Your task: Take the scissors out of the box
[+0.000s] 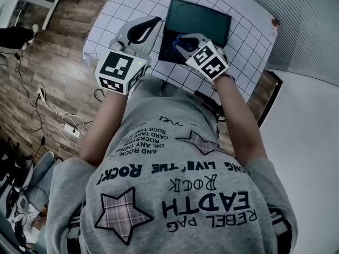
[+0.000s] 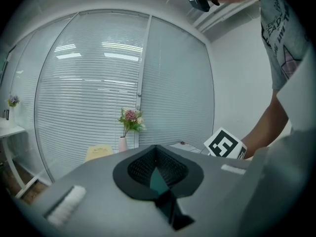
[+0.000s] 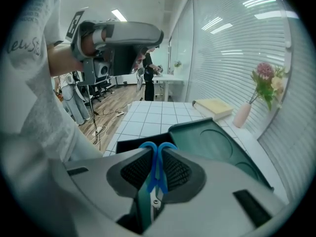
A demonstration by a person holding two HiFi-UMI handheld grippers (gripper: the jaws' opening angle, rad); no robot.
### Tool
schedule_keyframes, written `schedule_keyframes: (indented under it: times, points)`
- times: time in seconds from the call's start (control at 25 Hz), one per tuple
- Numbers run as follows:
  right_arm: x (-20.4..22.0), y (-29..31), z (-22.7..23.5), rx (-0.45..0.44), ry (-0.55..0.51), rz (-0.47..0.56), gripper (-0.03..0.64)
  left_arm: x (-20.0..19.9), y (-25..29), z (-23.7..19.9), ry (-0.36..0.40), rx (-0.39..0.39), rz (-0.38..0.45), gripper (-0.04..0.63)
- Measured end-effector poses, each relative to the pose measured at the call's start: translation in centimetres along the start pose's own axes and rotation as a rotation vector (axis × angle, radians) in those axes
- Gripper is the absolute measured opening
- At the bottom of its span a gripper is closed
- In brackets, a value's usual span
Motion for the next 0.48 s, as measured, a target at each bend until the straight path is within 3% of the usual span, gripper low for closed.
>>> schedule_keyframes:
  times: [0.48]
  points:
    - [-1.5, -1.5, 0.5, 0.042, -0.021, 0.079, 0.080, -0.7, -0.1, -0.1, 0.046, -0.001, 0.011, 0.005]
Point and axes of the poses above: the fingertips, and each gripper's own axes: y forward along the fingers, z to its right, x out of its underside, the point moved 1 cm from there along -y, backward along the fingers, and after that the axes turned 5 degrees about z, right-handed, at the moved point
